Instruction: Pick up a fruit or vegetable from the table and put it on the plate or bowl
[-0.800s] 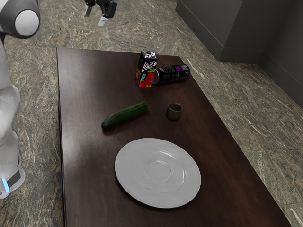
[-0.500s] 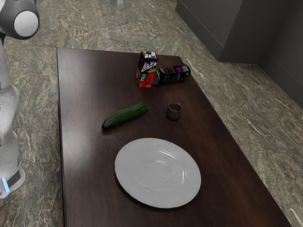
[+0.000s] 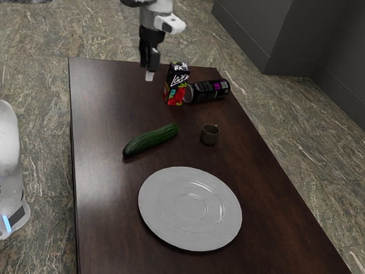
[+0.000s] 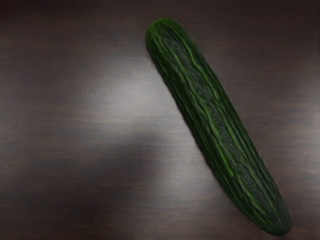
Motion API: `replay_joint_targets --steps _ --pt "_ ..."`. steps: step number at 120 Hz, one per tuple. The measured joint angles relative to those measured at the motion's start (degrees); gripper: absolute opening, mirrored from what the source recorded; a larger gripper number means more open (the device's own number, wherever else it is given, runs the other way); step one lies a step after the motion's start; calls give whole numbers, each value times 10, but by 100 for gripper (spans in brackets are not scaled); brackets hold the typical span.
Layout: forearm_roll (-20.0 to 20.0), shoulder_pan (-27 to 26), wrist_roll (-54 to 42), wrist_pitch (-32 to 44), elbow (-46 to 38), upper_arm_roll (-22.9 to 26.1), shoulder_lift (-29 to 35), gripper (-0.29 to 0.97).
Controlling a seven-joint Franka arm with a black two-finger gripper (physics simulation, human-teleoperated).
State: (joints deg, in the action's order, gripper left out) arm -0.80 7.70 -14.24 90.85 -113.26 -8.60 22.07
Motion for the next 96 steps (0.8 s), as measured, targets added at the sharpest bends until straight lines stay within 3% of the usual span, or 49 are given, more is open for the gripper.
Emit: replay_joint_targets --steps 17,38,43,96 --pt "5 38 -1 66 -45 76 -3 66" --pt "31 239 7 104 -68 279 1 66" --pt "39 268 11 109 -75 309 5 66" --pt "72 306 74 220 -169 357 -12 66"
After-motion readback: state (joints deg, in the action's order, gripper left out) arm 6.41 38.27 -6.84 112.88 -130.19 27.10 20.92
